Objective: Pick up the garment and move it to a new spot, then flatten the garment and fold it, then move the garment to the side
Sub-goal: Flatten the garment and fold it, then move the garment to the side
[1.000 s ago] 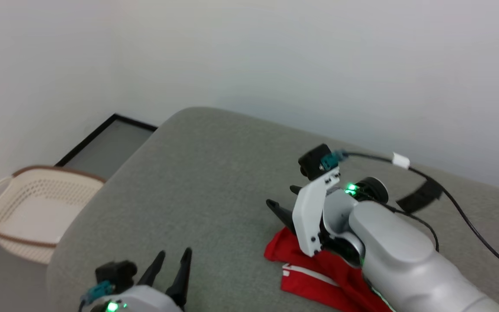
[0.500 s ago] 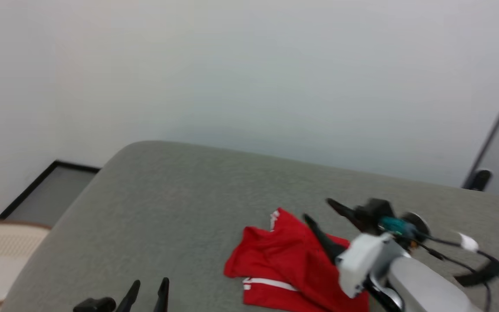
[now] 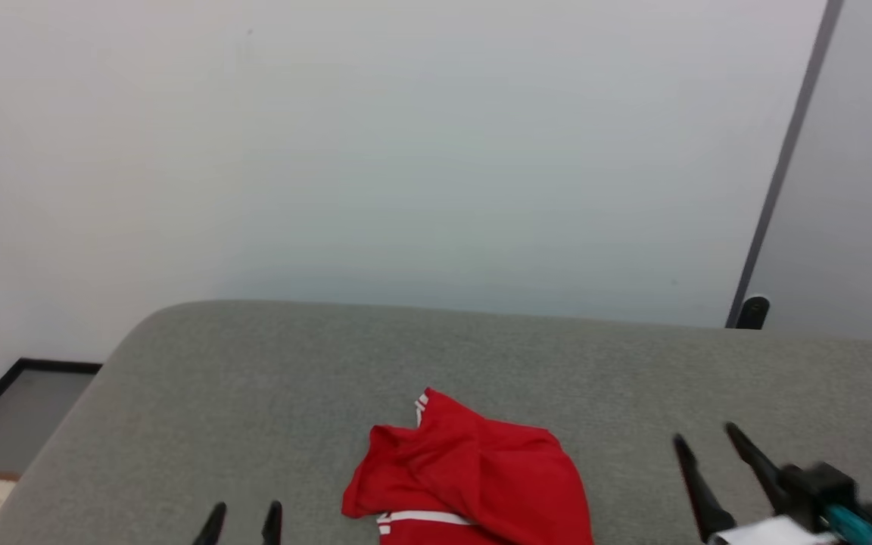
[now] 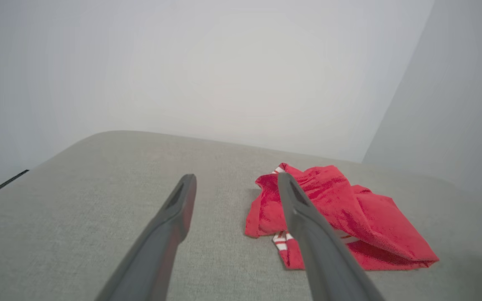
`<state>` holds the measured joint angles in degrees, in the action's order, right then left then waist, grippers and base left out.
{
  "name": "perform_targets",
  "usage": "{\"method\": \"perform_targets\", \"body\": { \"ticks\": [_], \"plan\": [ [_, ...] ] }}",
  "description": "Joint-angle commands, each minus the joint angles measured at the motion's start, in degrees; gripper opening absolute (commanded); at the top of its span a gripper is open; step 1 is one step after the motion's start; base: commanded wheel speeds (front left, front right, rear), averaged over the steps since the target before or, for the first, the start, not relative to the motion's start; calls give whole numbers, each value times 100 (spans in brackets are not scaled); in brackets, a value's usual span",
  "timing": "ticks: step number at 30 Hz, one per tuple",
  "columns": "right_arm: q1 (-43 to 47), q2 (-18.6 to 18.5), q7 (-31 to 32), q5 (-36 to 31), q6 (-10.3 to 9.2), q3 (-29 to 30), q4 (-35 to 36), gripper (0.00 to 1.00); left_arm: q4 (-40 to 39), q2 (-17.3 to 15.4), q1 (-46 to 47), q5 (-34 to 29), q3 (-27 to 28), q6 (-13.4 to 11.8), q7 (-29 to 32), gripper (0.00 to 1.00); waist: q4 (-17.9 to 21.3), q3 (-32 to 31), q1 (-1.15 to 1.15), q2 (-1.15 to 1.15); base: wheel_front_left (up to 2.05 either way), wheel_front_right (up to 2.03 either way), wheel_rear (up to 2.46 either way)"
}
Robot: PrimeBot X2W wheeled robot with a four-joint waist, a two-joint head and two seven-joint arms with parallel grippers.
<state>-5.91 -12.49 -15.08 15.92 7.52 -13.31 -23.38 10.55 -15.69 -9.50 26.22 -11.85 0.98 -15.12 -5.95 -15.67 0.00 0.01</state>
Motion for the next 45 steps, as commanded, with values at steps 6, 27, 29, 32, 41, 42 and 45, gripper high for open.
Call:
{"method": "perform_targets", "body": {
  "ticks": [6,27,29,32,41,42,45],
  "plan": [
    [939,153,-4,-476,-7,710,905,100,-704,353,-510,-610,647,151,3,100,137,-64,0,-1,0,0,0],
    [1909,376,-3,-796,-7,1434,1771,100,-701,889,-781,-1114,1103,654,3,100,373,45,0,-1,0,0,0],
    [1912,373,-3,-793,-7,1418,1765,100,-686,864,-757,-1089,1050,654,2,100,368,55,0,-1,0,0,0],
    [1886,366,-3,-782,-7,1348,1744,100,-636,808,-702,-1034,989,656,2,100,276,69,0,-1,0,0,0],
    [1784,533,-4,-781,-7,1126,1712,100,-508,436,-526,-925,1146,656,2,100,-547,91,0,-1,0,0,0],
    [1729,560,-4,-782,-7,1089,1698,100,-523,392,-507,-927,1207,657,2,100,-629,117,0,-1,0,0,0],
    [1640,618,-4,-765,-7,1024,1675,100,-534,338,-480,-922,1334,657,2,100,-780,174,0,-1,0,0,0]
  ]
}}
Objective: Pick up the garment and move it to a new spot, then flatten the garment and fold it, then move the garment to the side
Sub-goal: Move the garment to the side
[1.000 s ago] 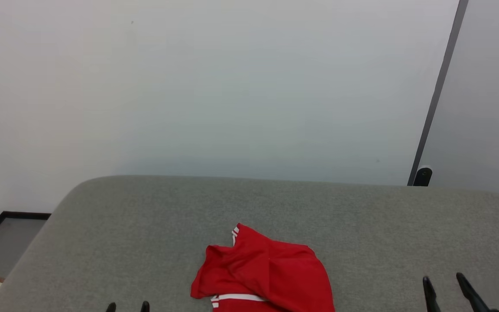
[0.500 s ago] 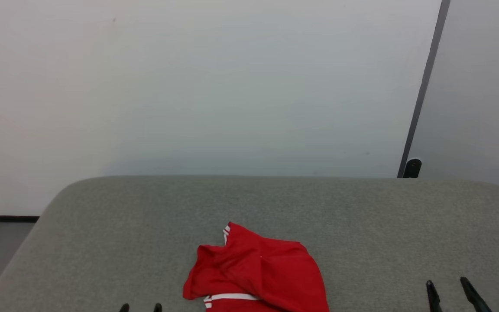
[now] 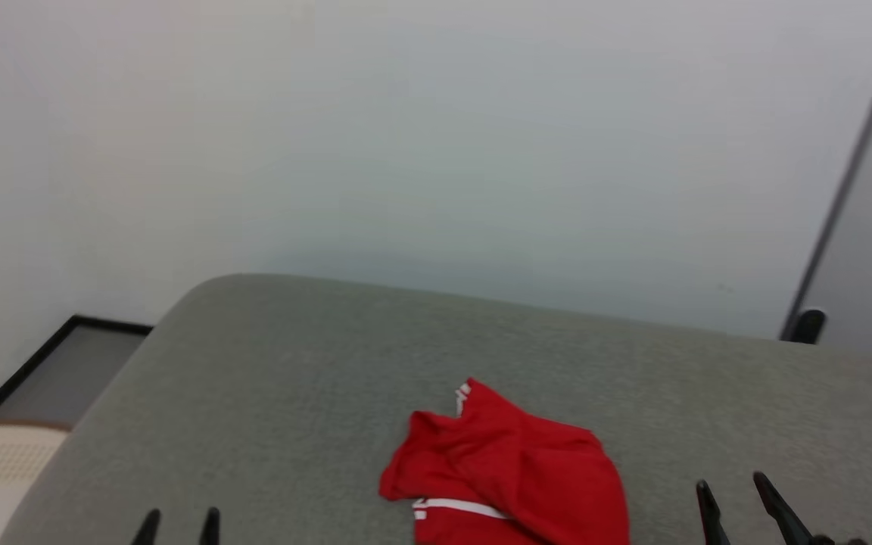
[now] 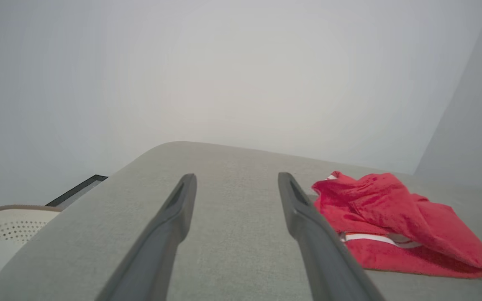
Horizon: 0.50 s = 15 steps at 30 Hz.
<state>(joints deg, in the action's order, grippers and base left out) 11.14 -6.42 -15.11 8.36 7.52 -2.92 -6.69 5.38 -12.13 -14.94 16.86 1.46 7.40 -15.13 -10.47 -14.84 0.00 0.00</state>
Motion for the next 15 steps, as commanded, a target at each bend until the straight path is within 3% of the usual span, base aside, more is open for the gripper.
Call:
{"method": "perform_targets", "body": {
  "ticks": [1,9,15],
  "plan": [
    [-103,30,0,-15,-7,-47,-12,100,-34,-13,54,-7,54,15,3,100,-396,118,0,0,0,0,0],
    [-402,52,0,-24,-7,-126,-287,100,-116,113,66,-60,381,15,4,100,-723,278,0,0,0,0,0],
    [-821,-182,174,209,-7,-268,-871,100,-108,168,189,-124,203,15,3,100,-795,312,0,0,0,0,0]
  ]
}}
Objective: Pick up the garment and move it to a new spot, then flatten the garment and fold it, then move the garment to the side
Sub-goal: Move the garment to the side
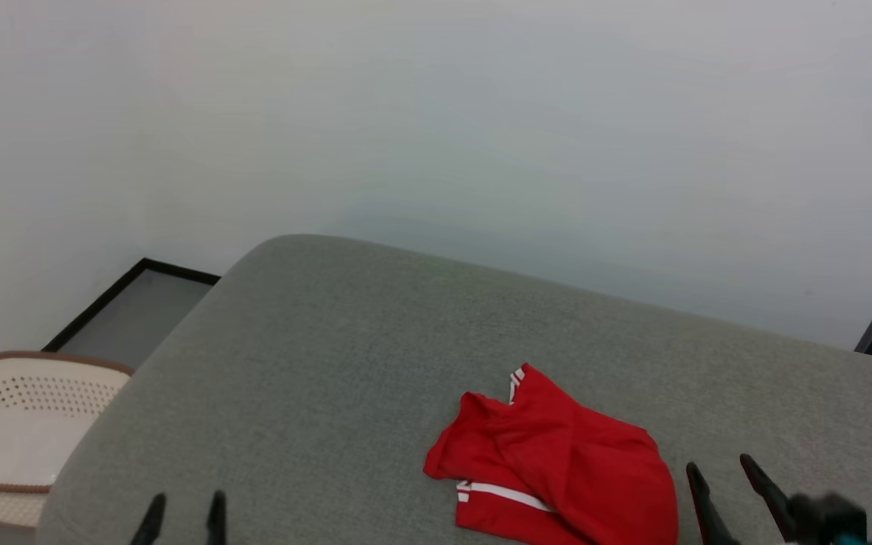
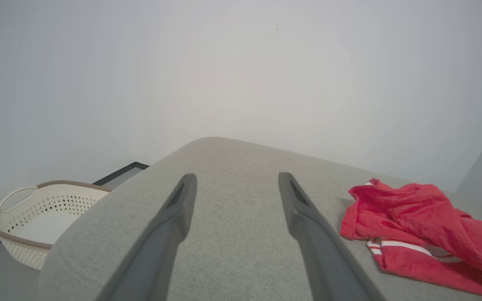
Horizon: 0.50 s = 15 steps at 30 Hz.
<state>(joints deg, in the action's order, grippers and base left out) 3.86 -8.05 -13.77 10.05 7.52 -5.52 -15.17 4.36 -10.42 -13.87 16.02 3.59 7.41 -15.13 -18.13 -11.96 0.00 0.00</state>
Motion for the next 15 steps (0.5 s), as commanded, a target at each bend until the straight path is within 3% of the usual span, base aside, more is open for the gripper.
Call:
{"method": "perform_targets", "body": {
  "ticks": [1,15],
  "plan": [
    [-195,-64,188,134,-7,-13,-152,100,9,-3,110,-32,-73,14,3,100,-42,33,0,0,0,0,0],
    [-1651,-748,3644,1144,-7,-584,-1419,100,382,-52,573,184,-934,13,4,100,-509,406,0,0,0,0,0]
  ]
}}
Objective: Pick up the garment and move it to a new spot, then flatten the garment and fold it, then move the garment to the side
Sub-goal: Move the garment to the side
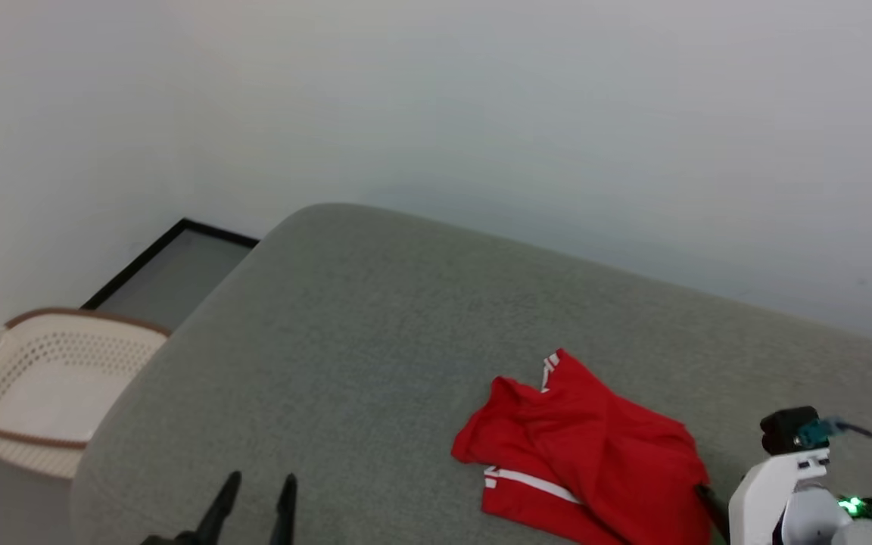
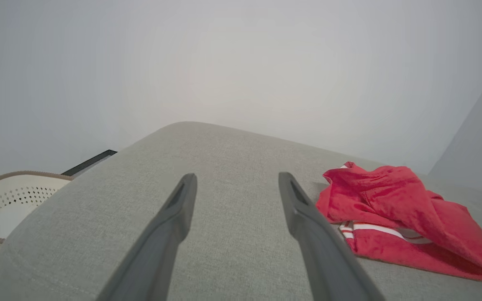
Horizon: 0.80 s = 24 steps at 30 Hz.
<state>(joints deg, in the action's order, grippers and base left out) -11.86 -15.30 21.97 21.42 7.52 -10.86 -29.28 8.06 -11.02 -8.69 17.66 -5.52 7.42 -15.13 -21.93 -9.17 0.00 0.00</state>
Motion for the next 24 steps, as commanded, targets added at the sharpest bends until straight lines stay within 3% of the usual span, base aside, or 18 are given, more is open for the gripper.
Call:
{"method": "perform_targets", "body": {
  "ticks": [1,7,16,17,18,19,24],
  "plan": [
    [-158,-31,273,68,-7,-38,-72,100,42,29,90,54,-65,11,3,100,-173,170,0,0,0,0,0],
    [-548,16,1208,8,-7,12,-498,100,190,121,279,145,-289,8,3,100,-418,429,0,0,0,0,0],
    [-972,339,1762,-91,-7,-47,-1306,100,339,288,508,185,-459,7,3,100,-623,709,0,0,0,0,0],
    [-1006,366,1765,-64,-7,-50,-1382,78,354,300,516,195,-458,7,3,100,-629,718,0,0,0,0,0],
    [-1045,383,1761,-50,-7,-50,-1447,31,370,308,517,206,-451,7,3,100,-632,718,0,0,0,0,0],
    [-1085,401,1758,-50,-7,-94,-1492,0,385,319,522,220,-432,7,4,100,-633,710,0,0,0,0,0],
    [-1259,205,1617,61,-9,-176,-1607,0,419,301,534,249,-378,7,3,100,-597,636,0,0,0,0,0]
  ]
}}
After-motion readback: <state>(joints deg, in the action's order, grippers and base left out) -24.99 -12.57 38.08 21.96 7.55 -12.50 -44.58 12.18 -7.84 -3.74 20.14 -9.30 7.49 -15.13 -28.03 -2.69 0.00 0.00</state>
